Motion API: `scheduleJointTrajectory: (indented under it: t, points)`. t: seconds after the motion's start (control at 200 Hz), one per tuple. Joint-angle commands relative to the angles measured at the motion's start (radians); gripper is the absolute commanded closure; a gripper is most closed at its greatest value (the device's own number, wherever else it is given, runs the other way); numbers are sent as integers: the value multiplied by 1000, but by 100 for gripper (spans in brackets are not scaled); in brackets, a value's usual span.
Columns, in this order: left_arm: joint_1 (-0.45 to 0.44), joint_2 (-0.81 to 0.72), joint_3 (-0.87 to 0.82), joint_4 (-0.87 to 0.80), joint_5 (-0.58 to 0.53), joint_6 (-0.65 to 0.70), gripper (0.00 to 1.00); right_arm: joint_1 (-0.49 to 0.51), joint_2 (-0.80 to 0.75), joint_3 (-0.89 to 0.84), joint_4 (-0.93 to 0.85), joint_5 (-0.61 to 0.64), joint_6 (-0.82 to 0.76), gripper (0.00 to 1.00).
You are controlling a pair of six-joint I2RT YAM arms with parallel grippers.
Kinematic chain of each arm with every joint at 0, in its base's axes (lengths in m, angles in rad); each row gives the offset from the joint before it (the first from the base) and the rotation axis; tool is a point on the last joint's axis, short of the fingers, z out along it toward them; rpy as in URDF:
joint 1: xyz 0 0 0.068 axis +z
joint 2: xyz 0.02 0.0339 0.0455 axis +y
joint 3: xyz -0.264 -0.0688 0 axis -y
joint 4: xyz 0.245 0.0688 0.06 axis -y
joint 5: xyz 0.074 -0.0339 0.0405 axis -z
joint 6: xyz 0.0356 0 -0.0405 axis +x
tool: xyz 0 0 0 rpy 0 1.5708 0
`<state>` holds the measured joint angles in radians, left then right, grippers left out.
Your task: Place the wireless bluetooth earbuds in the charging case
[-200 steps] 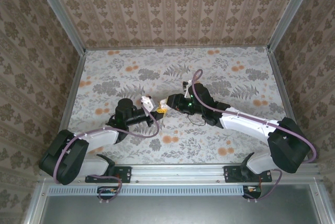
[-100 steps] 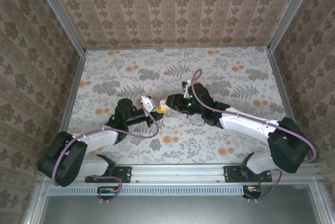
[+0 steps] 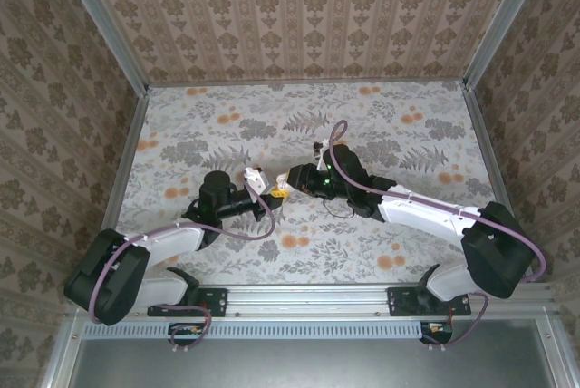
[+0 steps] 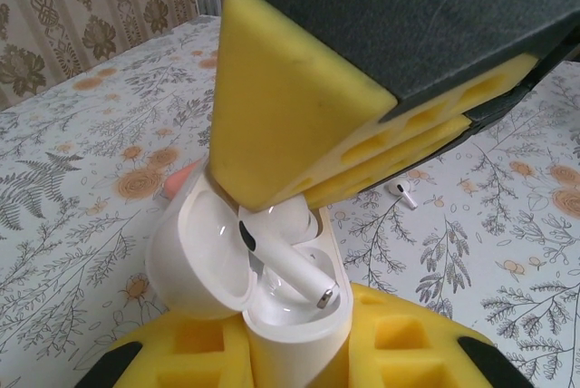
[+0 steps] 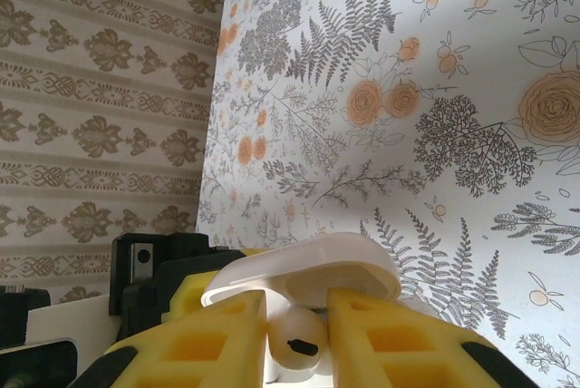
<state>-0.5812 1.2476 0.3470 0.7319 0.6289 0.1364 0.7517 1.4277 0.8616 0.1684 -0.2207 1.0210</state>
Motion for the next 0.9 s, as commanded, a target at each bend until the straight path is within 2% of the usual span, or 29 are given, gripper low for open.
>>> scheduleJointTrajectory:
  t: [0.0,0.315,0.895]
  points:
    - [-9,-33,6,29,20,29,93,19,14,36,-42,-10,-22,76]
    - [-9,-25,9,24,-12,21,94,33,-14,18,-33,47,-59,79]
    - [-9,-8,25,60,0,-48,94,113,-93,-12,-2,237,-245,79]
